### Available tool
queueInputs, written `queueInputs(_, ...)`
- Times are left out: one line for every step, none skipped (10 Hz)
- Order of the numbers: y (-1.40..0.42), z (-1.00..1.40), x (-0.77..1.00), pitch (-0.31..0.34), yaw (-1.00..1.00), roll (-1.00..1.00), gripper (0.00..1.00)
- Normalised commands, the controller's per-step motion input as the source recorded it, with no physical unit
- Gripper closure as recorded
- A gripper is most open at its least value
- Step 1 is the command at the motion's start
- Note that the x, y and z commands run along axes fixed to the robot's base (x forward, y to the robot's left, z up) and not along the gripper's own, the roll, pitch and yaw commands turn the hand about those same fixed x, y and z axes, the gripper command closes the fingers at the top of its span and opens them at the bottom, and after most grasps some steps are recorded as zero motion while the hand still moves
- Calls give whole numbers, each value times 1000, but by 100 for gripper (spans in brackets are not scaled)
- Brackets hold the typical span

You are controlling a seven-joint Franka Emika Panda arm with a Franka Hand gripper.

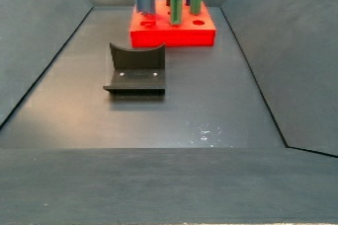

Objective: Pick up the arch object. Move up. Rotate the arch object. Move to above the board. Insert the arch object.
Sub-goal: Insert the arch object.

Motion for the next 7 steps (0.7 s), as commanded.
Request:
queueInputs(23,-286,-29,-67,0,-9,100)
queueInputs(57,-349,-74,-89,0,-43,100)
queueInputs(123,-297,-280,-139,0,-90,100)
queueInputs(134,-234,-186,-110,0,-104,100)
queueInputs(103,-189,-71,-76,0,-110,100)
queueInputs(0,-189,0,-89,0,-144,100)
queueInputs(0,-177,26,-69,0,-143,100)
